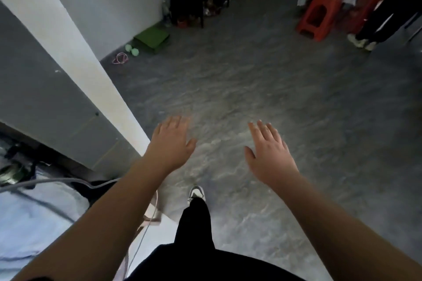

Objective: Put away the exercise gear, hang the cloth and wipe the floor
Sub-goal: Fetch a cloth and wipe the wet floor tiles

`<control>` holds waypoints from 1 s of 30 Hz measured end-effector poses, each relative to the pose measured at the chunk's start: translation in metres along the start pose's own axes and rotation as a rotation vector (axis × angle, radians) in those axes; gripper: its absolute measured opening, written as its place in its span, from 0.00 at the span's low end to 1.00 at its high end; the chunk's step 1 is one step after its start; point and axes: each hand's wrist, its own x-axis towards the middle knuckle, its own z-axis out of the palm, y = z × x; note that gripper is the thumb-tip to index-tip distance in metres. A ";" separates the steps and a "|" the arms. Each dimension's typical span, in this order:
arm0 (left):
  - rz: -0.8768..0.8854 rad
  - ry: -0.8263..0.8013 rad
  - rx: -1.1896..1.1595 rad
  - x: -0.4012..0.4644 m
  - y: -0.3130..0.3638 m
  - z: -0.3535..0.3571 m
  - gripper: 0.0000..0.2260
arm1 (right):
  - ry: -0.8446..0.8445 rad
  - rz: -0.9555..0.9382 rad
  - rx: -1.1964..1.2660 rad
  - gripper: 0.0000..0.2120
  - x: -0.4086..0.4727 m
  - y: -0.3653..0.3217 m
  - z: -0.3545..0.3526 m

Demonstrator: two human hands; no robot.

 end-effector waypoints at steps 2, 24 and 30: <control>-0.043 0.003 -0.008 0.050 -0.015 -0.003 0.30 | -0.002 0.004 0.000 0.31 0.057 -0.001 -0.001; -0.145 -0.097 -0.027 0.660 -0.072 -0.058 0.31 | 0.017 -0.069 0.030 0.33 0.683 0.068 -0.077; -0.177 -0.017 -0.070 0.821 -0.069 -0.090 0.31 | 0.006 -0.168 -0.003 0.33 0.860 0.084 -0.132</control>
